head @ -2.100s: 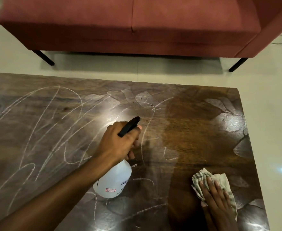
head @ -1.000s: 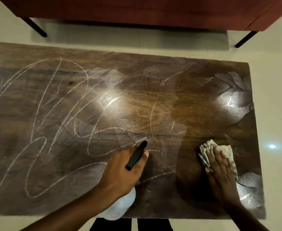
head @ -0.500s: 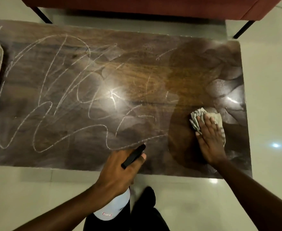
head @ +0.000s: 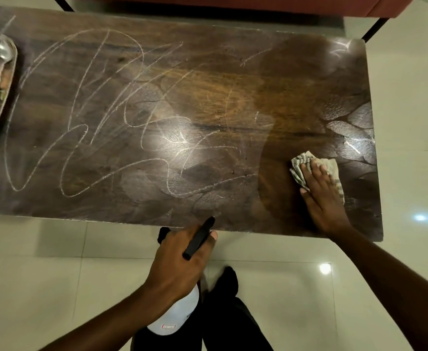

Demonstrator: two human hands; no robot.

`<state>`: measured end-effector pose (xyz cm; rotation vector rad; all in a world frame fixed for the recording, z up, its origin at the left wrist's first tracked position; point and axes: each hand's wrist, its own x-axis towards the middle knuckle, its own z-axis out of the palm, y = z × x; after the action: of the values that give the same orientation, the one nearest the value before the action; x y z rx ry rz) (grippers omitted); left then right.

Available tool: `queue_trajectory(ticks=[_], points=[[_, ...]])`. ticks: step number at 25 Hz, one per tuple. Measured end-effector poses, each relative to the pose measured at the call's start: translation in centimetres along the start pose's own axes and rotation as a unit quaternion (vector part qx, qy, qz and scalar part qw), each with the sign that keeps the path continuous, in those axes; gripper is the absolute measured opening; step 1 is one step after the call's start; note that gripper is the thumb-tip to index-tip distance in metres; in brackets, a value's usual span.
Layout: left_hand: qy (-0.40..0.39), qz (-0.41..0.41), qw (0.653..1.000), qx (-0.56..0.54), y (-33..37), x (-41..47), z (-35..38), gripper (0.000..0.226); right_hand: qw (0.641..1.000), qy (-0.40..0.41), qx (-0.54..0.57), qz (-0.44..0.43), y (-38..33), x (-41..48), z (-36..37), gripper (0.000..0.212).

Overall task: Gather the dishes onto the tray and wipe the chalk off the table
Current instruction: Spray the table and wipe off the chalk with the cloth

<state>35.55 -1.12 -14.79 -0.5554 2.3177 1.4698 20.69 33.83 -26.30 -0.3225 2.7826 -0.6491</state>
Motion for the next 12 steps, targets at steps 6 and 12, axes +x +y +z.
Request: queue_trajectory(ticks=[6,12], points=[[-0.011,0.012,1.000,-0.005,-0.4,1.3,-1.5,0.059,0.960,0.143,0.058,0.232,-15.0,-2.9,8.1,0.071],[-0.027,0.015,0.999,-0.030,1.4,4.2,-3.9,0.049,0.947,-0.112,-0.111,-0.280,-11.8,-1.5,6.6,0.066]])
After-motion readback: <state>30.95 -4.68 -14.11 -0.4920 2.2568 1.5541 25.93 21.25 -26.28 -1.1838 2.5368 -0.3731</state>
